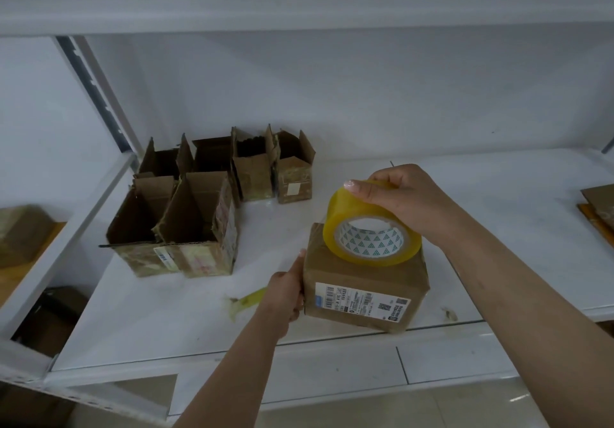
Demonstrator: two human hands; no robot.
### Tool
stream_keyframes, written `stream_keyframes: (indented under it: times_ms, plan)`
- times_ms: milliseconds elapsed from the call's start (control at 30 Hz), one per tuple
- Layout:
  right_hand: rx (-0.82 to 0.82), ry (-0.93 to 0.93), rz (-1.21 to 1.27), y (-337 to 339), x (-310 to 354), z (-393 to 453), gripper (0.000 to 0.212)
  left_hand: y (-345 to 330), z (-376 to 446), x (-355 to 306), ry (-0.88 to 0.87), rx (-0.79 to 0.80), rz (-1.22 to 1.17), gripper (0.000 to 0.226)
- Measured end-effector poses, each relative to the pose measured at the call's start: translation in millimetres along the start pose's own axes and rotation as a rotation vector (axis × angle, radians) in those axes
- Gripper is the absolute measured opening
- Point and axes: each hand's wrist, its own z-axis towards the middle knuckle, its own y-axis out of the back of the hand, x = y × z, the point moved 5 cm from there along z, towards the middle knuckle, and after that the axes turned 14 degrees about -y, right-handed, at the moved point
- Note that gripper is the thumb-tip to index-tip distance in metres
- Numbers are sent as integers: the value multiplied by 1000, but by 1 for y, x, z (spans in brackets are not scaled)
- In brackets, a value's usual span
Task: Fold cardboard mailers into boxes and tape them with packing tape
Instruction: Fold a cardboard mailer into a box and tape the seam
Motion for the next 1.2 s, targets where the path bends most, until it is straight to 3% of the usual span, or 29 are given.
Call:
stream_keyframes:
  times_ms: [167,267,333,400,467,533,667,767,867,967,1067,1200]
  plan:
    - [32,-2,-33,0,1,3,92,13,7,-17,-238,-68,359,50]
    - [61,-14,-52,0,-1,3,81,20,-7,-51,-601,-81,153,59]
    - [75,-5,-68,0,0,2,79,10,-20,-80,-858,133,183,84]
    - [90,1,-88,-2,1,5,78,-12,-25,-93,-963,384,270,110]
    - [93,8,-66,2,1,8,82,-31,-25,-95,-954,491,337,127]
    - [121,25,52,7,-8,9,86,-38,-22,-94,-945,444,420,130]
    - [231,-65,390,1,-44,-2,58,-34,-16,-89,-959,372,546,128]
    - [154,-84,480,6,-50,-4,78,-34,-14,-90,-978,369,616,127]
    - [31,-44,314,26,-35,-9,101,-34,-15,-91,-951,384,700,128]
    - [-26,-70,69,49,-30,-16,98,-33,-16,-91,-928,396,722,129]
    - [-88,-153,-245,83,-41,-26,76,-33,-15,-92,-913,410,726,123]
    - [-84,-323,-536,101,-84,-34,82,-34,-14,-91,-915,415,739,115]
